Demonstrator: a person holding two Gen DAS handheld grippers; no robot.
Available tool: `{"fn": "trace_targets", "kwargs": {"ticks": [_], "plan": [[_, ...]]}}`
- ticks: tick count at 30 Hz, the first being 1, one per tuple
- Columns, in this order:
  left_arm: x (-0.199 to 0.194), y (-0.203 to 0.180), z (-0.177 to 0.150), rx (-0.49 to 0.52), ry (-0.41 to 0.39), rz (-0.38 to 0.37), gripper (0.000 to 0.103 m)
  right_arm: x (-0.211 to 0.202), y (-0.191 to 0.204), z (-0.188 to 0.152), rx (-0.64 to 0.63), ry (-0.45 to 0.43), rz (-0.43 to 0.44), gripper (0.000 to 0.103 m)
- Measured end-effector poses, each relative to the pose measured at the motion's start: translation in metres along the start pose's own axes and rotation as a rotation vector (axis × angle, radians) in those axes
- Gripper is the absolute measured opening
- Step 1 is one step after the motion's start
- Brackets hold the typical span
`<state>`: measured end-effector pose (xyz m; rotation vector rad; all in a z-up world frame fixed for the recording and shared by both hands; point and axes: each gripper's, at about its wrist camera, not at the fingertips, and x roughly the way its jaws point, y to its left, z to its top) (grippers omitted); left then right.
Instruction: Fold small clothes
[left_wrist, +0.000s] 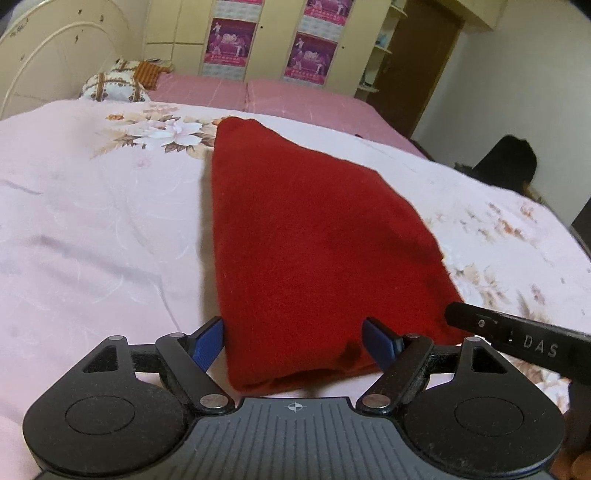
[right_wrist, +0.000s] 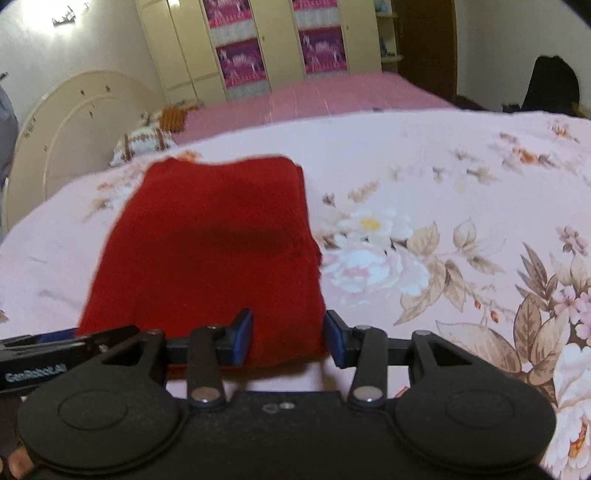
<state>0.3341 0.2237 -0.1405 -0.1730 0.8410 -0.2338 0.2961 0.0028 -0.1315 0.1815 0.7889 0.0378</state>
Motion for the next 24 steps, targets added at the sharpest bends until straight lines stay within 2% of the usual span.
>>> {"fn": "trace_targets", "kwargs": {"ticks": [4,8,12,18,22,23,24], "plan": [[0.003,-0.003,-0.003,0.023,-0.016,0.022,0.079,-0.007,0.006,-0.004,-0.009,-0.059,-0.023,0.042],[0.025,-0.001,-0.005,0.023,0.048,0.045,0.079,0.018,0.006,-0.007,-0.029,0.046,-0.062,0.043],[0.017,-0.002,0.001,0.021,0.023,0.045,0.079,0.013,0.003,0.000,-0.036,0.041,-0.032,0.042],[-0.005,-0.011,0.034,0.044,-0.045,0.035,0.079,0.000,0.007,0.025,-0.049,-0.033,0.006,0.042],[0.001,-0.016,0.063,0.075,-0.075,0.058,0.080,0.006,0.016,0.046,-0.075,-0.060,0.018,0.044],[0.006,-0.015,0.070,0.071,-0.078,0.062,0.085,0.009,0.017,0.052,-0.074,-0.064,0.019,0.045],[0.013,-0.015,0.075,0.069,-0.076,0.075,0.096,0.011,0.018,0.057,-0.070,-0.071,0.019,0.046]]}}
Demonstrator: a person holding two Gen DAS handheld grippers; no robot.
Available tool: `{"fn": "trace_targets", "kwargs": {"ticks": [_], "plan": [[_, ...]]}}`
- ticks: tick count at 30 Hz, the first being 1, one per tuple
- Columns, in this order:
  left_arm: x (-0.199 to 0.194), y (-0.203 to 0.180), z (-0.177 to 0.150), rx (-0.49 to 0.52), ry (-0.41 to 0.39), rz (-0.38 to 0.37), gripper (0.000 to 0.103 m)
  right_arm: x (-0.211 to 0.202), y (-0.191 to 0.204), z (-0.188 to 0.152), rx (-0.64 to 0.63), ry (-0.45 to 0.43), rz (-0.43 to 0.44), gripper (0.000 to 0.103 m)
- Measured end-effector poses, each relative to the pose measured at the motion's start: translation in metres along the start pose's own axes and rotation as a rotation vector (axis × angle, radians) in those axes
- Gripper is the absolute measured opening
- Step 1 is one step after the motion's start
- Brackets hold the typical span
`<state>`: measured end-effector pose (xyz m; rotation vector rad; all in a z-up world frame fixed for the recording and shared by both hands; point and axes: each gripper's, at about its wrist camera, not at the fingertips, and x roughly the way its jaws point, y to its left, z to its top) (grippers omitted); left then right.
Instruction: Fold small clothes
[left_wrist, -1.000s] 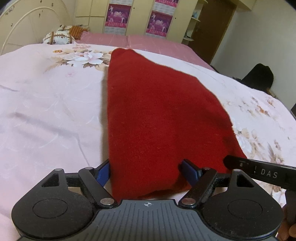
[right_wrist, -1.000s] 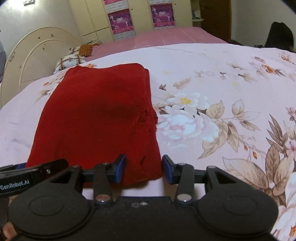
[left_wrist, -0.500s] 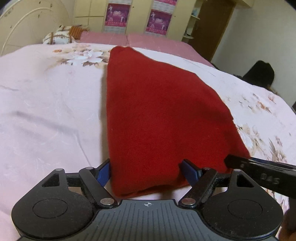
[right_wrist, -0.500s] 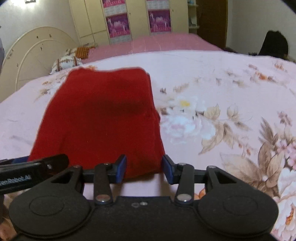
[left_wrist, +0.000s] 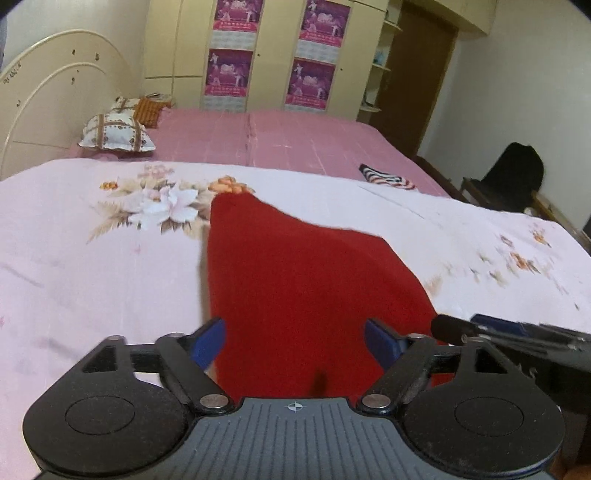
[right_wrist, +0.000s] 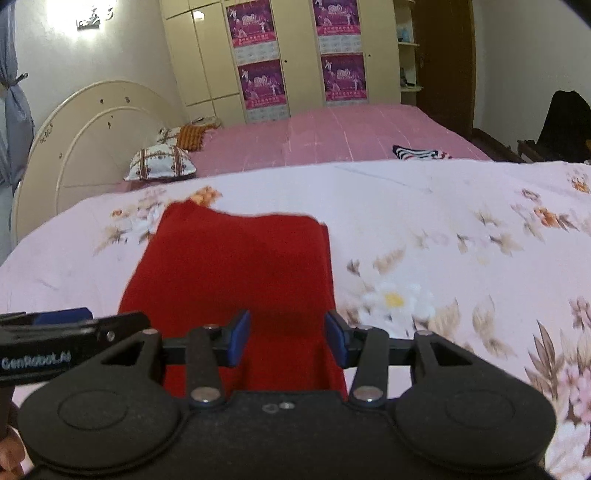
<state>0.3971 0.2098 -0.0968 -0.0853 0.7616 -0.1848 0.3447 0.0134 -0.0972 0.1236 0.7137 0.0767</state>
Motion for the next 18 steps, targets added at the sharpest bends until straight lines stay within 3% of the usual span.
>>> {"fn": "trace_targets", "kwargs": {"ticks": [7,11,14,18], "plan": [[0.052,0.002,-0.006,0.015,0.067,0.071,0.100,0.041,0.001,0.006,0.006,0.040,-0.065,0.048],[0.066,0.006,-0.015,-0.005,0.102,0.044,0.103,0.067,-0.004,-0.005,0.010,0.119,-0.109,0.050],[0.067,0.003,-0.014,0.001,0.137,0.045,0.103,0.066,-0.010,-0.007,0.038,0.116,-0.103,0.055],[0.065,0.002,-0.013,-0.056,0.175,0.084,0.103,0.060,-0.010,-0.004,0.022,0.126,-0.117,0.070]]}}
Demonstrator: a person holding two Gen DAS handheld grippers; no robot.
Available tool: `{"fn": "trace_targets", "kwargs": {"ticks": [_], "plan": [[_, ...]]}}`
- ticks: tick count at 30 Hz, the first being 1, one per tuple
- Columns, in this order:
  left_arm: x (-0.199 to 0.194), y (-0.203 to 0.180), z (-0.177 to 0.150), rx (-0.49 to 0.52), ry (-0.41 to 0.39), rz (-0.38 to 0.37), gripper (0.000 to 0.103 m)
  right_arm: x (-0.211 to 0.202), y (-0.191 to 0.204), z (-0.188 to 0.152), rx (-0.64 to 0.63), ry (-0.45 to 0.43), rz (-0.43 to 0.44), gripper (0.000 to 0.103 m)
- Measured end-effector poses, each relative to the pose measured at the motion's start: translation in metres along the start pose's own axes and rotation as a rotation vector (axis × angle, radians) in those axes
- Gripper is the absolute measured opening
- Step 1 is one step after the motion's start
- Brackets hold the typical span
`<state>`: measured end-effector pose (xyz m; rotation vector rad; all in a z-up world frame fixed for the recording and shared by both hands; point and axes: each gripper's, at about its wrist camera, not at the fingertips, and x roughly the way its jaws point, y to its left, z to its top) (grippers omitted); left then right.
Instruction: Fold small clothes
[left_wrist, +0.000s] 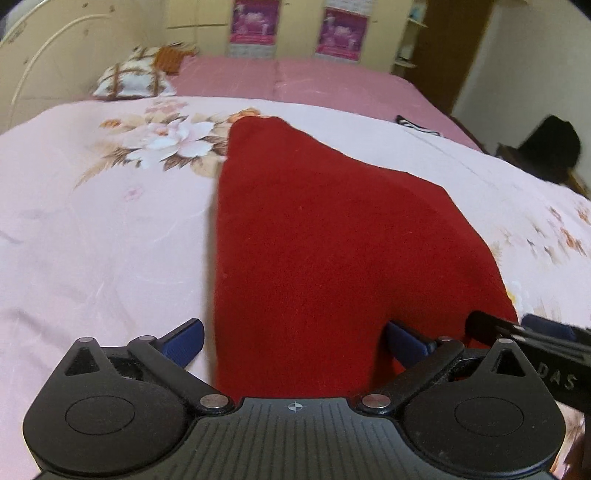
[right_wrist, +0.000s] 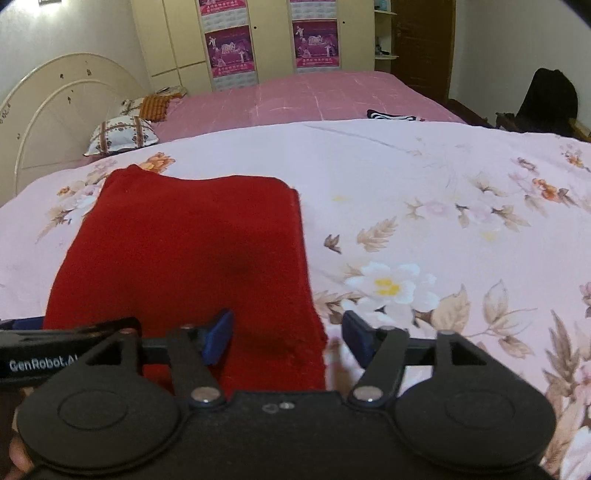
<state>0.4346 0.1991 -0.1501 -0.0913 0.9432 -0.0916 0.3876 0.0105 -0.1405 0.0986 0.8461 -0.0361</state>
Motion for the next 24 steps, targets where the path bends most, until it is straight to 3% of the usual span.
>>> {"fn": "trace_targets", "kwargs": {"ticks": [4,8,14,17,24], "plan": [[-0.003,-0.005,-0.004,-0.038,0.035,0.042,0.103,-0.006,-0.003,0.001,0.002,0.007,0.002,0.076],[0.001,-0.007,-0.004,-0.032,0.116,0.006,0.103,-0.008,-0.012,-0.005,0.030,0.041,0.013,0.076],[-0.012,-0.029,-0.022,0.087,-0.023,0.124,0.103,-0.015,-0.012,-0.023,-0.017,0.044,-0.003,0.081],[-0.019,-0.041,-0.027,0.128,-0.056,0.176,0.103,-0.014,-0.014,-0.031,-0.030,0.052,-0.007,0.082],[-0.045,-0.054,-0.041,0.154,-0.089,0.154,0.103,-0.034,-0.015,-0.043,-0.042,0.052,0.016,0.083]]}}
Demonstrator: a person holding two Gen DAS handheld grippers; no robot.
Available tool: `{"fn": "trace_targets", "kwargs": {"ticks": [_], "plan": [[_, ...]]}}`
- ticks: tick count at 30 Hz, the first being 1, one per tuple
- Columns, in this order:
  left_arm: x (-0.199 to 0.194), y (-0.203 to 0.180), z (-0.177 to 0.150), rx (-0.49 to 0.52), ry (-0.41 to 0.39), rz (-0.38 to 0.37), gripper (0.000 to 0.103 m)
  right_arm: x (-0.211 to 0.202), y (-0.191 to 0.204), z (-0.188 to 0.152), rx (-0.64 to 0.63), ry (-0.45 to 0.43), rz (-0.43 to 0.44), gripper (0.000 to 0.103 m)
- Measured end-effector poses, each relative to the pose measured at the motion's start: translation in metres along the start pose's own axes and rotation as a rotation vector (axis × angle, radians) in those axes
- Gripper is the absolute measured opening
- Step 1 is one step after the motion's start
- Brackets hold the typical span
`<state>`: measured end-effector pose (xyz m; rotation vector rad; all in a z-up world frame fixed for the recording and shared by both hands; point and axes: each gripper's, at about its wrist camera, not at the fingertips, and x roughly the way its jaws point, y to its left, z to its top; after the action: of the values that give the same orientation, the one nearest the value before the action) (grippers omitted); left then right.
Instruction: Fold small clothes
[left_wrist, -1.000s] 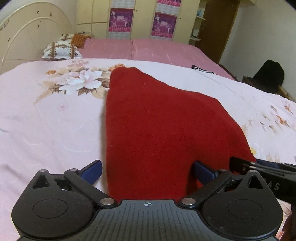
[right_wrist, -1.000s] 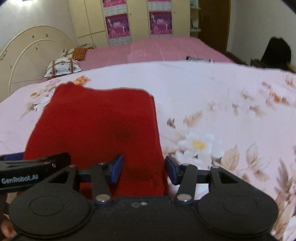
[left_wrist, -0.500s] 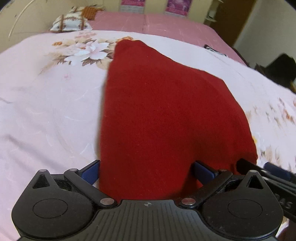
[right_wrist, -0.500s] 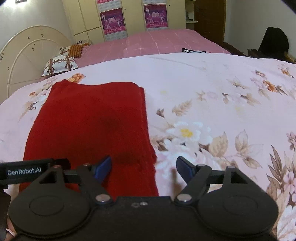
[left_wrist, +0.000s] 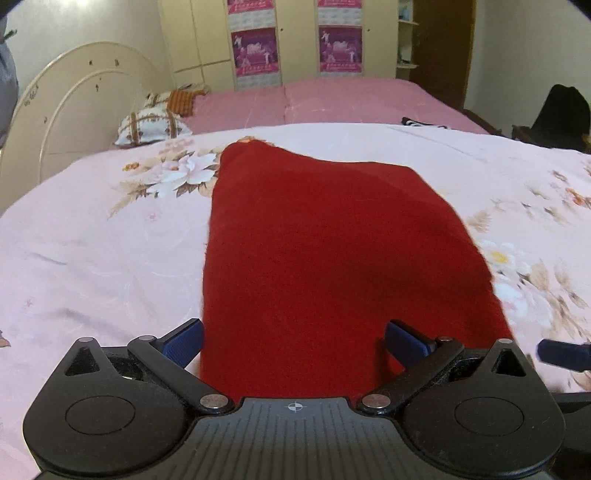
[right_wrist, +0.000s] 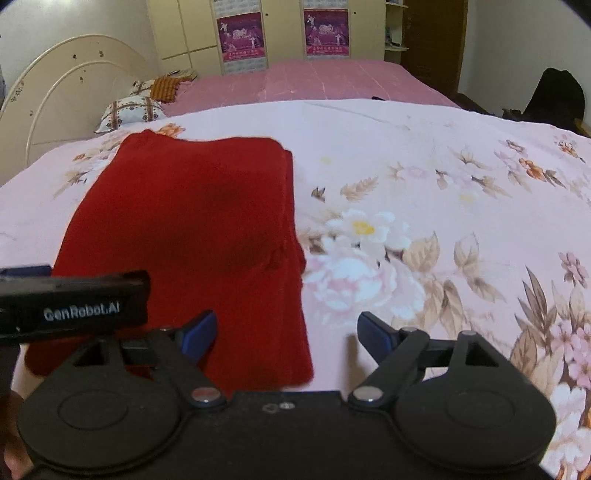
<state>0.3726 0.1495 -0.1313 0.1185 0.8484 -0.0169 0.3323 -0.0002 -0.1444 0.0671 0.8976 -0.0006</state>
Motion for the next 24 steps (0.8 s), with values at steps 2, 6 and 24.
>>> {"fn": "trace_targets", "kwargs": {"ticks": [2,6,24], "plan": [[-0.010,-0.003,-0.007,0.014,0.008,-0.007,0.103,-0.001,0.001,-0.007,-0.023,0.023,0.001,0.083],[-0.041,-0.001,-0.017,-0.026,-0.018,-0.020,0.103,-0.021,-0.002,-0.011,-0.035,0.007,0.012,0.083],[-0.254,0.017,-0.098,-0.153,-0.159,-0.163,0.103,-0.223,-0.033,-0.083,-0.161,-0.149,0.138,0.086]]}}
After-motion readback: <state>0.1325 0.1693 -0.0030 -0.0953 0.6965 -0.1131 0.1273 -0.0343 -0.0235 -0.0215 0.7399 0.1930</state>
